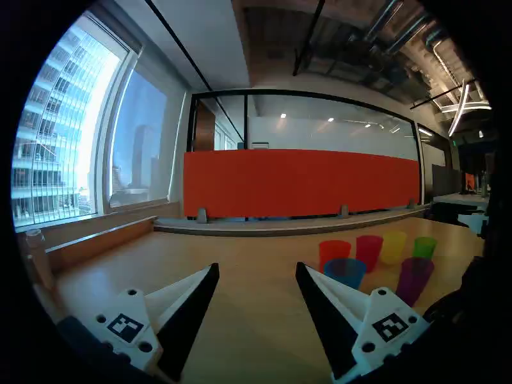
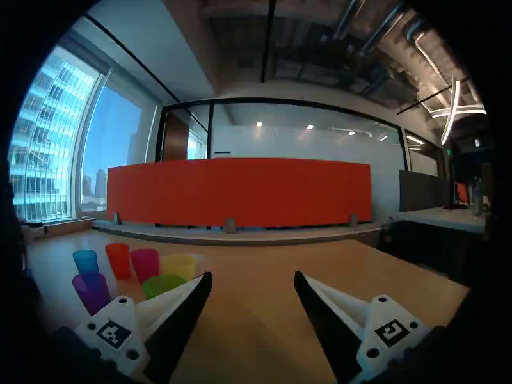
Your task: Pour water
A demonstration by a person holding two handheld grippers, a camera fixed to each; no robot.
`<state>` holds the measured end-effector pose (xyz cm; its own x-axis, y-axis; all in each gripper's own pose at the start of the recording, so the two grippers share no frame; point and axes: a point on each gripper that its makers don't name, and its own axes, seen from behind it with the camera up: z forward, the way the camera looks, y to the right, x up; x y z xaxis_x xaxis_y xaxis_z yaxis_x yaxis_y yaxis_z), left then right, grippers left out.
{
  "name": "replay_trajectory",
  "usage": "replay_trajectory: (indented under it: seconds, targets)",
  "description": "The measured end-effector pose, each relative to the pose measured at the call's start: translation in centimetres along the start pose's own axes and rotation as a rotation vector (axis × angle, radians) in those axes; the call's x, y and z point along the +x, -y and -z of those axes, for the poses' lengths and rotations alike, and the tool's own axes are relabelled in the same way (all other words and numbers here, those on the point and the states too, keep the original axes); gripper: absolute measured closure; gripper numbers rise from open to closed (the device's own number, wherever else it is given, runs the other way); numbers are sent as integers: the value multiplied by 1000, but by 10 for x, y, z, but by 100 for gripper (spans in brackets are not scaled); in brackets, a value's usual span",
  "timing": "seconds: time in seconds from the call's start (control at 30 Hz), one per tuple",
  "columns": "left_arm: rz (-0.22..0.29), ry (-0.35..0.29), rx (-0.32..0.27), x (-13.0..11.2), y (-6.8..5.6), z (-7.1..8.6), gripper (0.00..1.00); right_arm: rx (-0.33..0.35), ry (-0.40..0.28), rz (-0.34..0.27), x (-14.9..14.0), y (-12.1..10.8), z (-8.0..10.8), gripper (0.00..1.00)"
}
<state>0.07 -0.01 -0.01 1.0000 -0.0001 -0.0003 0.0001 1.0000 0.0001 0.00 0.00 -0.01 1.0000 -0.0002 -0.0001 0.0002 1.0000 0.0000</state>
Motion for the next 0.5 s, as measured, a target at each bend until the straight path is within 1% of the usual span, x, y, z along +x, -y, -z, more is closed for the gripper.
replay_trajectory:
  seconds: [0.17,0.3,0.37,0.5]
  targets:
    - [1,-1,-1,1,0,0,12,0,4,1,0,0,0,1]
    - [4,0,-5,1,0,0,12,2,20,13,-2,0,-2,1]
    - [7,0,-4,1,1,0,11,6,24,23,1,1,-2,1]
    - [26,6,13,3,9,0,12,20,18,34,11,5,-3,1]
